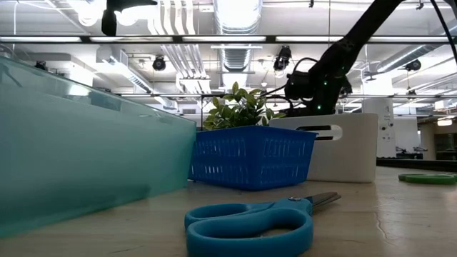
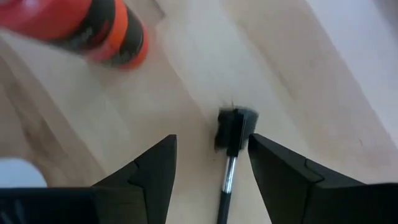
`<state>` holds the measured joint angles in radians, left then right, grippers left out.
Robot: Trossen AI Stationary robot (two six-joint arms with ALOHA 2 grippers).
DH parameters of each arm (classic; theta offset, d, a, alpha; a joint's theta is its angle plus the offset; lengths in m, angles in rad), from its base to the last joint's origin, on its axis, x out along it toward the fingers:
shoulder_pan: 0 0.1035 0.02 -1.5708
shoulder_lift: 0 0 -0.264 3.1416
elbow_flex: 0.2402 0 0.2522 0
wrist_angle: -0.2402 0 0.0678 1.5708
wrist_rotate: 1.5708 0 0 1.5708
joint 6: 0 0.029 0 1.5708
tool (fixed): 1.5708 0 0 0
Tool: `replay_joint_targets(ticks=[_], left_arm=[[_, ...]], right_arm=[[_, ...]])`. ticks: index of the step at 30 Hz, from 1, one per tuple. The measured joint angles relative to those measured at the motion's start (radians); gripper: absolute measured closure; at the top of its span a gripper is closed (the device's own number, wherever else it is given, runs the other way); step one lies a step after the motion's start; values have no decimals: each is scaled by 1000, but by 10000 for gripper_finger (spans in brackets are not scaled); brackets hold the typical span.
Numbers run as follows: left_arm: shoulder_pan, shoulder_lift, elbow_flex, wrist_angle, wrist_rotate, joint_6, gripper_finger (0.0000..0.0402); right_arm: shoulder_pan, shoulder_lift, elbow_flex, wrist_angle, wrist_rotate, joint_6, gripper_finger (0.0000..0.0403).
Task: Pick & Place Paint Supplies
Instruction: Put the black eye groomer brush into the green bin
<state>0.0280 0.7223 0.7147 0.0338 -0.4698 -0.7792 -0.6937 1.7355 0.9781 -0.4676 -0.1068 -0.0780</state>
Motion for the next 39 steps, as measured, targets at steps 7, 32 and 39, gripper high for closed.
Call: replay_joint_targets(ticks=[7,32,39], left_arm=[[0,0,0,0,0,-18,302],[0,0,0,5,0,-37,303],[0,2,0,3,11,-12,303]], right_arm=[[0,24,-32,62,6,5,205],[-13,-71,-51,-42,163,82,397],[7,-306,-56,-57,50,231,397]])
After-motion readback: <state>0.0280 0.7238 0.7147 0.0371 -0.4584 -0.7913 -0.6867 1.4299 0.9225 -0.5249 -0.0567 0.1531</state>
